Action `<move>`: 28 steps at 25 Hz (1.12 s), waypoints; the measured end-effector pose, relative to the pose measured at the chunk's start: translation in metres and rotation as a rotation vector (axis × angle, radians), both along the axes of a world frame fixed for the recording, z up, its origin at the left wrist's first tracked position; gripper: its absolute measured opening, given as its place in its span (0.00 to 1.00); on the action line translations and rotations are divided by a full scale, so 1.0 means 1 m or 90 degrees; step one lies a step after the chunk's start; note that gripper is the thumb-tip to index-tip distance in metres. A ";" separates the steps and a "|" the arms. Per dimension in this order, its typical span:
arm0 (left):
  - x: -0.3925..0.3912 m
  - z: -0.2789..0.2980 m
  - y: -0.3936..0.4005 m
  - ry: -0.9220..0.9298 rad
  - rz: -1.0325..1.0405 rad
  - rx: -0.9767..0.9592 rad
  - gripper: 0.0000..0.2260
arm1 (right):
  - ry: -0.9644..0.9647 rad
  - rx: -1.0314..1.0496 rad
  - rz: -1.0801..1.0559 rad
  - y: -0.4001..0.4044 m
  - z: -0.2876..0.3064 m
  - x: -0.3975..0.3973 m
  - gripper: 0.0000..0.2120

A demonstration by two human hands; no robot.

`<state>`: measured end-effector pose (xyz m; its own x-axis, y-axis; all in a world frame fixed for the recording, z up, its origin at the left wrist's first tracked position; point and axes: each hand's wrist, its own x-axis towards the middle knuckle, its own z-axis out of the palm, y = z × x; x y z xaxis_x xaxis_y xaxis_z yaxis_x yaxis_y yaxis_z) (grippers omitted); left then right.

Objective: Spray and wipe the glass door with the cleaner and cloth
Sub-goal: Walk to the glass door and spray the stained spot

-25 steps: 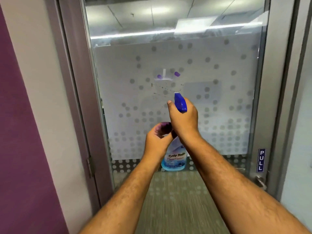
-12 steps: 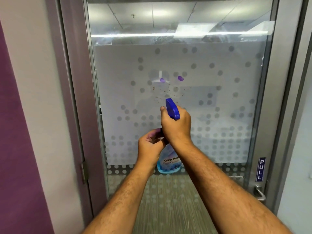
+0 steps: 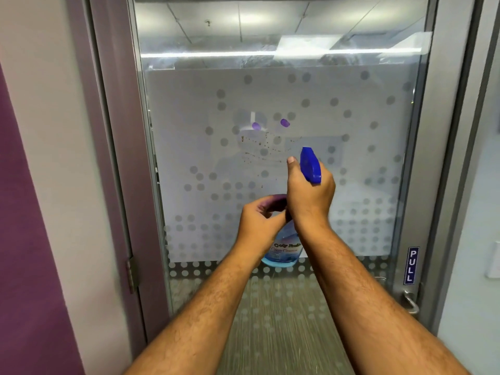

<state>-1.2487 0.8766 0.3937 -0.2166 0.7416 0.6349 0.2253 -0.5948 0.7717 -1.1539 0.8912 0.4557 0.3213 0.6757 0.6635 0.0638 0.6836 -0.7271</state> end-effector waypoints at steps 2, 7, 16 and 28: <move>0.002 -0.001 -0.002 -0.008 -0.003 0.002 0.13 | -0.052 0.020 0.019 -0.002 0.000 0.005 0.12; -0.005 -0.012 -0.012 -0.039 0.037 0.043 0.09 | -0.114 0.018 0.012 -0.008 0.000 -0.012 0.17; -0.016 -0.022 -0.017 -0.037 0.018 -0.004 0.09 | -0.035 0.000 -0.006 -0.014 -0.018 -0.023 0.13; 0.014 -0.040 -0.029 -0.049 -0.036 -0.019 0.18 | -0.129 -0.075 0.033 -0.022 -0.040 0.010 0.08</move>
